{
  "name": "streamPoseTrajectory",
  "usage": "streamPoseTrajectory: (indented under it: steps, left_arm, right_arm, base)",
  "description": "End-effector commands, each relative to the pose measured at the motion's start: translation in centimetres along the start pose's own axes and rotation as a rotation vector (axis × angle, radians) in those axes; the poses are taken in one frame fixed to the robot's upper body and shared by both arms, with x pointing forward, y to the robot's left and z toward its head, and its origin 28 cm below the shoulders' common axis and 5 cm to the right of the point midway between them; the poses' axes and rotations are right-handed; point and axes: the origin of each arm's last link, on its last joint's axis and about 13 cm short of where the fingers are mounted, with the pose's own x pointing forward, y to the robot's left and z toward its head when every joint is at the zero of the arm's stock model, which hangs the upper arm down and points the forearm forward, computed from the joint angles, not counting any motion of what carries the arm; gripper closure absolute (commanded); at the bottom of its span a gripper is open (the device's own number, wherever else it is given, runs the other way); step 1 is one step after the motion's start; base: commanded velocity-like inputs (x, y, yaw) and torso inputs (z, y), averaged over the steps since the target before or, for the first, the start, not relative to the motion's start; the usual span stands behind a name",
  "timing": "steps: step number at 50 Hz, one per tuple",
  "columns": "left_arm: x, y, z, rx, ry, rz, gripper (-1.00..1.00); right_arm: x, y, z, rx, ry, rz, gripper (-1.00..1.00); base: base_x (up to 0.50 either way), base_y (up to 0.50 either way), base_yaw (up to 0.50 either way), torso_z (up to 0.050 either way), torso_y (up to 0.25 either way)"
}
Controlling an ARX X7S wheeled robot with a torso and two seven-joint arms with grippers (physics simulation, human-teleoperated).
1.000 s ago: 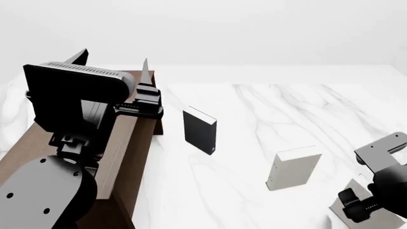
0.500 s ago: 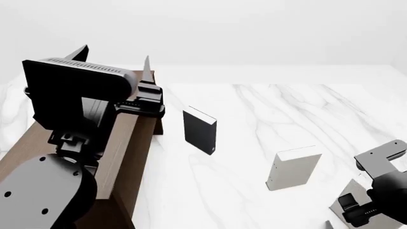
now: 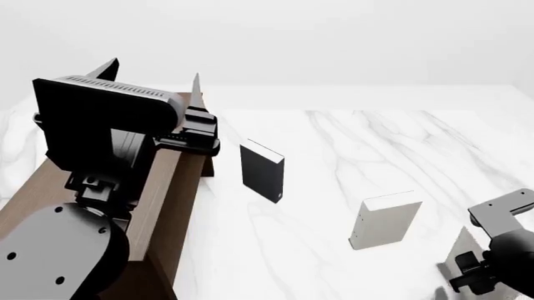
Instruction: Pick up the book on the right and place it under the cabinet shelf.
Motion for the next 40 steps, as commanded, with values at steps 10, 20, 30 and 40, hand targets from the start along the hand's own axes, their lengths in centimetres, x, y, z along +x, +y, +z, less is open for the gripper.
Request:
streamPoseTrajectory:
  steps: [10,20,30,40]
  left_arm:
    - [-0.1,0.1,-0.2,-0.005,0.002,0.003,-1.00]
    - [-0.1,0.4,0.2,0.011,-0.005,0.014,-1.00]
    - [-0.2,0.6,0.5,0.022,-0.011,0.022,-1.00]
    - [-0.2,0.6,0.9,0.030,-0.018,0.024,-1.00]
  right_arm:
    - [-0.4,0.9,0.1,-0.043,-0.020,0.057,1.00]
    - [-3.2,1.0,1.5,-0.111,-0.082,0.098,1.00]
    - [-6.5,-0.3,2.4,-0.130,-0.149,0.049,1.00]
    - [-9.7,-1.3,2.2,-0.149,-0.202,0.019,1.00]
  base:
    - [0.00,0.00,0.00,0.000,0.000]
    - [0.00,0.00,0.00,0.000,0.000]
    - [0.00,0.00,0.00,0.000,0.000]
    - [0.00,0.00,0.00,0.000,0.001]
